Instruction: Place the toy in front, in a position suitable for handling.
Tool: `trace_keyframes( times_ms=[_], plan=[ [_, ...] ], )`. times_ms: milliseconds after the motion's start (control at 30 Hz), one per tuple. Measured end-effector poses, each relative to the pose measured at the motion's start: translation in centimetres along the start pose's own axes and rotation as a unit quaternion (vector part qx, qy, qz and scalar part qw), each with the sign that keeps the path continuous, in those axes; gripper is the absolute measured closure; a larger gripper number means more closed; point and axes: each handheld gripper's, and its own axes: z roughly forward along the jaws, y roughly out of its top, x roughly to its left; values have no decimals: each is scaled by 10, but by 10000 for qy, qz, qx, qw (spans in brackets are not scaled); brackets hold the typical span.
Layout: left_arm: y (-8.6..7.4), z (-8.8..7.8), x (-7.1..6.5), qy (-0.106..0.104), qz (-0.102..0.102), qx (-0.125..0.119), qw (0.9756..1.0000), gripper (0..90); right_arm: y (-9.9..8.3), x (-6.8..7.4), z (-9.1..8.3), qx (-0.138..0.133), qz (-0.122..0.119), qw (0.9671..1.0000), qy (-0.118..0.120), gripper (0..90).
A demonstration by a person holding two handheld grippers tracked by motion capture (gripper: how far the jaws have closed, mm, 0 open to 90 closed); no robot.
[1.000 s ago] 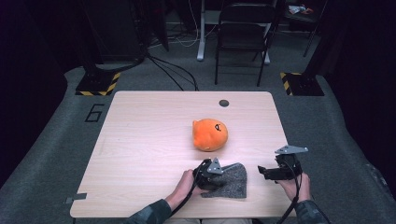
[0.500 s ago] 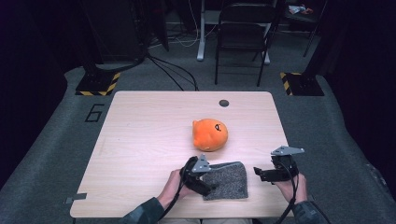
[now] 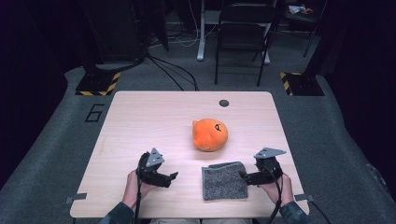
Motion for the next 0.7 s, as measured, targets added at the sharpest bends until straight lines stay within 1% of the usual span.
trace_keyframes(
  times_ms=[33, 67, 100, 133, 167, 200, 233, 267, 300, 333, 367, 400, 433, 467, 500, 567, 600, 633, 667, 700],
  plan=[
    [0, 0, 0, 0, 0, 0, 10000, 49, 0, 0, 0, 0, 0, 10000, 0, 107],
    [-3, 0, 6, 89, -68, 42, 9999, 49, 1, 3, 2, 24, -37, 10000, 26, 106],
    [-6, 0, 10, 156, -110, 70, 9998, 45, 2, 9, 8, 71, -93, 9999, 111, 106],
    [-9, 2, 16, 280, -94, 226, 9993, 44, 3, 12, 12, 90, -114, 9998, 124, 106],
    [-11, 4, 20, 295, -200, 209, 9991, 38, 3, 15, 14, 118, -122, 9998, 135, 106],
    [-12, 4, 23, 227, -274, 276, 9990, 37, 4, 18, 18, 144, -169, 9996, 145, 105],
    [-13, 6, 25, 241, -264, 329, 9988, 36, 5, 23, 23, 205, -152, 9995, 176, 103],
    [-13, 7, 26, 221, -312, 347, 9987, 33, 6, 26, 27, 263, -217, 9992, 201, 97],
    [-13, 7, 26, 221, -312, 347, 9987, 33, 6, 26, 27, 263, -217, 9992, 201, 97],
    [-13, 9, 28, 269, -310, 394, 9984, 33, 7, 33, 38, 405, -327, 9983, 266, 76],
    [-14, 9, 29, 273, -305, 401, 9984, 33, 8, 35, 41, 443, -379, 9979, 266, 73],
    [-14, 10, 30, 290, -353, 374, 9983, 33, 9, 37, 44, 479, -428, 9977, 238, 69],
    [-15, 10, 30, 291, -334, 463, 9979, 34, 9, 39, 47, 496, -483, 9973, 252, 63],
    [-16, 11, 30, 355, -343, 442, 9978, 35, 9, 42, 50, 521, -522, 9971, 209, 62],
    [-16, 12, 31, 335, -356, 480, 9977, 39, 10, 43, 52, 575, -605, 9963, 213, 62],
    [-17, 12, 33, 265, -414, 499, 9975, 50, 8, 46, 58, 640, -655, 9955, 241, 65],
    [-17, 13, 33, 297, -411, 477, 9976, 61, 6, 47, 61, 726, -713, 9945, 243, 71],
    [-16, 14, 32, 313, -378, 499, 9975, 63, 5, 47, 64, 777, -790, 9936, 230, 82],
    [-16, 14, 32, 270, -345, 520, 9977, 64, 3, 47, 66, 827, -813, 9930, 200, 104],
    [-16, 15, 32, 265, -385, 502, 9976, 67, 1, 46, 69, 906, -829, 9921, 257, 123]
  ],
)
